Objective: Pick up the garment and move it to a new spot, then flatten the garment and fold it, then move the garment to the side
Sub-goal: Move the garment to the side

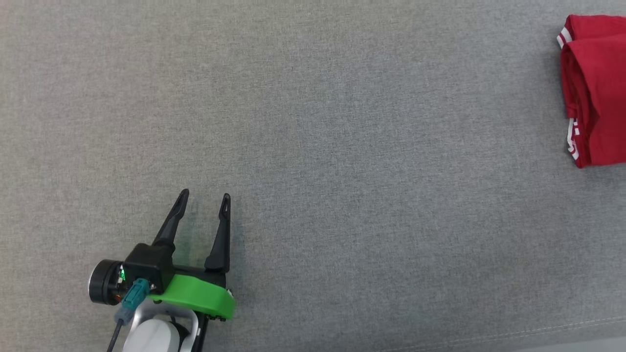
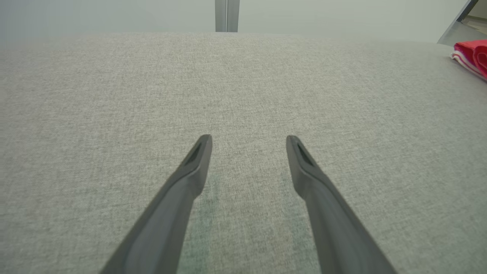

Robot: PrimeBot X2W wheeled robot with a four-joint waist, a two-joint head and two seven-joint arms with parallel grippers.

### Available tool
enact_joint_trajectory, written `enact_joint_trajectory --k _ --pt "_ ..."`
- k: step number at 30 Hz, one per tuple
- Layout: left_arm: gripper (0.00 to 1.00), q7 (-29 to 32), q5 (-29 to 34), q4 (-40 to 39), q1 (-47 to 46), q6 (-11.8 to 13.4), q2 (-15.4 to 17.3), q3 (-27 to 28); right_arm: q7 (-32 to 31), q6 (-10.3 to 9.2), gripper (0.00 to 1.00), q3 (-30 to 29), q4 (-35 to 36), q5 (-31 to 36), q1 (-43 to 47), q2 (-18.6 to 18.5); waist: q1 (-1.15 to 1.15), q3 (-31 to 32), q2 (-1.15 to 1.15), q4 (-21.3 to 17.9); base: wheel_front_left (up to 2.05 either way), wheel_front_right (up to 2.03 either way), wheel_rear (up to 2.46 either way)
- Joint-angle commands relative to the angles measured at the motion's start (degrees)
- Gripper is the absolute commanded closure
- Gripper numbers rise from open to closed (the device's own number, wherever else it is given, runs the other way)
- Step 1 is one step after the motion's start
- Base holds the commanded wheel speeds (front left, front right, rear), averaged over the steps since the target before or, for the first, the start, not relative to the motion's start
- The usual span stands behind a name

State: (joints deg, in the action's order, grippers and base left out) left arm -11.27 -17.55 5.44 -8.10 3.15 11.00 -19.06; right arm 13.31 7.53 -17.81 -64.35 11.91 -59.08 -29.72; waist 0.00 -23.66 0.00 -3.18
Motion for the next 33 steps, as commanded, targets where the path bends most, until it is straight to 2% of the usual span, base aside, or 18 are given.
enact_joint_trajectory --k 1,8,16,27,33 --pt "0.0 -0.4 -0.3 0.2 -0.9 0.4 0.4 0.3 0.7 -0.08 0.0 1.1 0.1 -0.5 -0.6 0.9 0.0 1.5 0.0 -0.7 0.0 0.0 0.0" --pt "0.0 -1.1 -1.2 1.7 -1.4 1.1 0.2 1.5 1.7 -0.08 0.0 7.9 1.0 -4.8 -1.8 5.9 0.0 6.7 0.0 -1.5 0.0 0.0 0.0" --pt "0.0 -2.3 -2.9 3.9 0.6 2.6 -0.6 3.6 1.9 -0.08 0.0 16.0 5.1 -13.2 2.3 12.8 0.0 14.2 0.0 -2.7 0.0 0.0 0.0" --pt "0.0 -3.2 -5.0 5.6 5.1 4.0 -1.8 5.1 1.9 -0.08 0.0 24.0 16.9 -24.1 17.3 18.4 0.0 22.1 0.0 -2.2 0.0 0.0 0.0" --pt "0.0 -3.5 -6.1 6.5 7.7 5.0 -2.4 6.5 1.9 -0.08 0.0 25.6 25.0 -25.9 27.3 21.8 0.0 24.0 0.0 -2.0 0.0 0.0 0.0"
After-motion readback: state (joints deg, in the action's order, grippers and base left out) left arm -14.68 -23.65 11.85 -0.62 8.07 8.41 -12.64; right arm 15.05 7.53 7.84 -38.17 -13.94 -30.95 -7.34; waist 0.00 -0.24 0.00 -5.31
